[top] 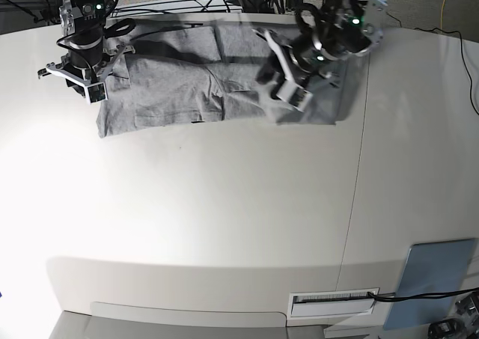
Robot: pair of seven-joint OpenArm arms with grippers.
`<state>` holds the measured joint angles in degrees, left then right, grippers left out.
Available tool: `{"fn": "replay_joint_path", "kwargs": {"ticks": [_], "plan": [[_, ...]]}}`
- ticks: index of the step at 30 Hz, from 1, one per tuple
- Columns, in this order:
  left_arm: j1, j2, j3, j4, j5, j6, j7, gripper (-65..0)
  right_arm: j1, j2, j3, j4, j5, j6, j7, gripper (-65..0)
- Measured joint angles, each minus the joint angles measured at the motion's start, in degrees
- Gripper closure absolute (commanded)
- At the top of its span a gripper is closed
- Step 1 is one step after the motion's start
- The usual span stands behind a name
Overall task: Fold the T-shirt properly
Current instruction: 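Grasp the folded strip end with the left gripper and fold it toward the right gripper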
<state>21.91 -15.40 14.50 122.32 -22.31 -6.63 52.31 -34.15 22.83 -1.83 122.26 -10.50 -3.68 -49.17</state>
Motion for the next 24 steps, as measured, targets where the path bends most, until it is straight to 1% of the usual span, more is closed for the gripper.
{"fn": "replay_joint_path", "kwargs": {"ticks": [2, 3, 5, 6, 8, 10, 11, 13, 14, 18, 19, 20, 22, 23, 24], "plan": [[-1.22, 0.33, 1.27, -1.44, 1.33, 0.44, -0.15, 0.0, 0.00, -0.02, 0.00, 0.00, 0.02, 0.00, 0.00, -11.2], [-1.84, 0.33, 1.60, -2.34, 1.49, 0.79, -0.13, -1.3, 0.00, 0.00, 0.00, 0.00, 0.02, 0.00, -0.02, -11.2], [-2.62, 0.66, 1.68, -3.74, 1.70, 1.03, -1.22, -11.1, 0.02, 0.00, 0.00, 0.00, 0.02, 0.02, -0.04, -11.2], [-2.78, 0.98, 1.73, -4.00, 1.57, 1.11, -2.91, -15.6, 0.02, -0.02, 0.00, 0.00, 0.02, -0.02, 0.00, -11.2], [-3.61, 1.68, 1.81, -4.17, -0.33, 0.57, -4.55, -23.7, 0.00, 0.00, 0.00, 0.00, 0.02, 0.00, -0.02, -11.2], [-4.76, 2.64, 1.88, -4.17, -1.42, -1.97, -4.63, -29.5, 0.00, 0.00, 0.00, 0.00, 0.02, 0.00, -0.04, -11.2], [-5.20, 3.10, 1.88, -4.17, -1.97, -3.52, -4.83, -30.9, 0.02, -0.02, 0.00, 0.00, 0.02, 0.00, -0.04, -11.2], [-5.68, 3.37, 1.92, -4.17, -4.07, -6.05, -4.90, -31.6, 0.00, -0.02, 0.00, 0.00, 0.02, 0.00, -0.04, -11.2], [-5.77, 3.34, 1.92, -4.17, -4.52, -6.54, -4.87, -31.6, 0.00, -0.02, 0.00, 0.00, 0.02, 0.00, -0.04, -11.2], [-6.12, 3.28, 1.88, -4.17, -4.13, -6.51, -4.76, -31.6, 0.00, -0.02, 0.00, 0.00, 0.02, -0.02, -0.04, -11.2], [-6.27, 3.13, 1.88, -4.17, -4.13, -7.17, -4.74, -31.6, 0.00, -0.02, 0.00, 0.00, 0.02, 0.00, -0.04, -11.2], [-6.32, 2.95, 1.86, -4.17, -3.82, -9.55, -3.82, -31.6, 0.00, -0.02, 0.00, 0.00, 0.02, -0.02, -0.04, -11.2], [-6.27, 2.56, 1.27, -4.13, -3.96, -14.71, 0.07, -31.6, 0.00, 0.00, 0.00, 0.00, 0.02, -0.02, -0.07, -11.2], [-6.14, 2.54, 1.05, -4.13, -4.04, -15.74, 1.64, -31.6, 0.00, -0.02, 0.00, 0.00, 0.02, 0.00, -0.07, -11.2], [-6.10, 2.54, 0.63, -4.13, -3.87, -15.76, 2.36, -31.6, 0.00, -0.02, 0.00, 0.00, 0.02, 0.00, -0.04, -11.2]]}}
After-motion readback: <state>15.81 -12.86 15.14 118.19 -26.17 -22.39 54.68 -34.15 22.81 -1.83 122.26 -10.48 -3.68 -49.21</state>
